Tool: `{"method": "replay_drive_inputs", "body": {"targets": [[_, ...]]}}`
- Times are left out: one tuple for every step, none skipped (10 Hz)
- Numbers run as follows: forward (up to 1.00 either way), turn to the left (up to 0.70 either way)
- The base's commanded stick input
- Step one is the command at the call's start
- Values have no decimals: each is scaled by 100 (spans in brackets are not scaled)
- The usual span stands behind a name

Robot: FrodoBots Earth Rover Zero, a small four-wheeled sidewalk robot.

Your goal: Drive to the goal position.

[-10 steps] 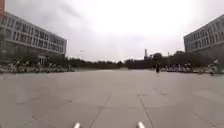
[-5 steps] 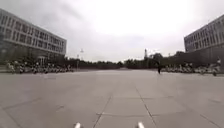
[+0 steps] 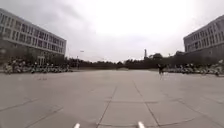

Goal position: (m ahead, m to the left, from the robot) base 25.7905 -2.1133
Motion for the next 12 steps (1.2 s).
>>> {"method": "replay_drive_inputs", "body": {"targets": [[50,0],[50,0],[50,0],[50,0],[50,0],[50,0],[50,0],[50,0],[50,0],[50,0],[50,0],[50,0]]}}
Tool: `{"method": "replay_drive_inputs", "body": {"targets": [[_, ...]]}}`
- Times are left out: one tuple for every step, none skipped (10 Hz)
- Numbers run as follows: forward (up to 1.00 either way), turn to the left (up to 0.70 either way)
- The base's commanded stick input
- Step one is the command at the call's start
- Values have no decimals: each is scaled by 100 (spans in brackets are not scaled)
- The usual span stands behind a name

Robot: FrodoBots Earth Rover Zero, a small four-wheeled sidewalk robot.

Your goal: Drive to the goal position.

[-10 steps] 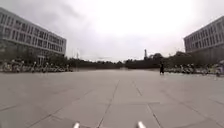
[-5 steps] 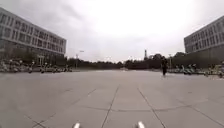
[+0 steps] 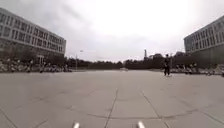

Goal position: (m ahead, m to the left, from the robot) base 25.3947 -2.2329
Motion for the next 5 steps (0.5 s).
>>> {"method": "replay_drive_inputs", "body": {"targets": [[50,0],[50,0],[50,0],[50,0],[50,0]]}}
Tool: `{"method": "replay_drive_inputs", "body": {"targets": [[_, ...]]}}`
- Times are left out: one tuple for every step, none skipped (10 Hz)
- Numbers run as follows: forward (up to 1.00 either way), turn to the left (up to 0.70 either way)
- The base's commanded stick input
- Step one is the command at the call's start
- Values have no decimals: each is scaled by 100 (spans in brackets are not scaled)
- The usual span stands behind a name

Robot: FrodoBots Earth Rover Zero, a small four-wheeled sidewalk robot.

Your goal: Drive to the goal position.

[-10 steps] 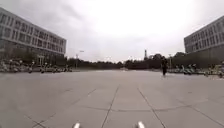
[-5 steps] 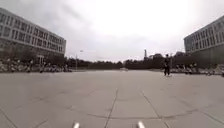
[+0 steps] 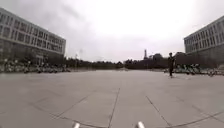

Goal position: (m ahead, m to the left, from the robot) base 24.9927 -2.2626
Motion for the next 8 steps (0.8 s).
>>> {"method": "replay_drive_inputs", "body": {"targets": [[50,0],[50,0],[50,0],[50,0],[50,0],[50,0],[50,0],[50,0]]}}
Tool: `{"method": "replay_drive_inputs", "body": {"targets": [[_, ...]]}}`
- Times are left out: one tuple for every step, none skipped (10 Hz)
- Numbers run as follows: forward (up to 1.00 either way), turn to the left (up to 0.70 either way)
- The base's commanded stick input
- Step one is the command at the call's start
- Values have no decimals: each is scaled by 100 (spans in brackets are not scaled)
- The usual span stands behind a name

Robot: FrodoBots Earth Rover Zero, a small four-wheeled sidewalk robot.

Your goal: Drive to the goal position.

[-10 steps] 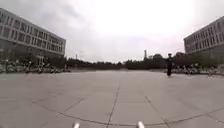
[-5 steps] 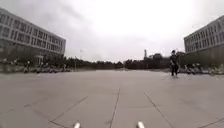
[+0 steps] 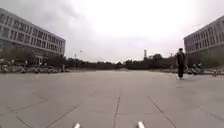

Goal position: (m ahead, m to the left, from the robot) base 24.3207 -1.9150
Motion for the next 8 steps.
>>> {"method": "replay_drive_inputs", "body": {"targets": [[50,0],[50,0],[50,0],[50,0],[50,0],[50,0],[50,0],[50,0]]}}
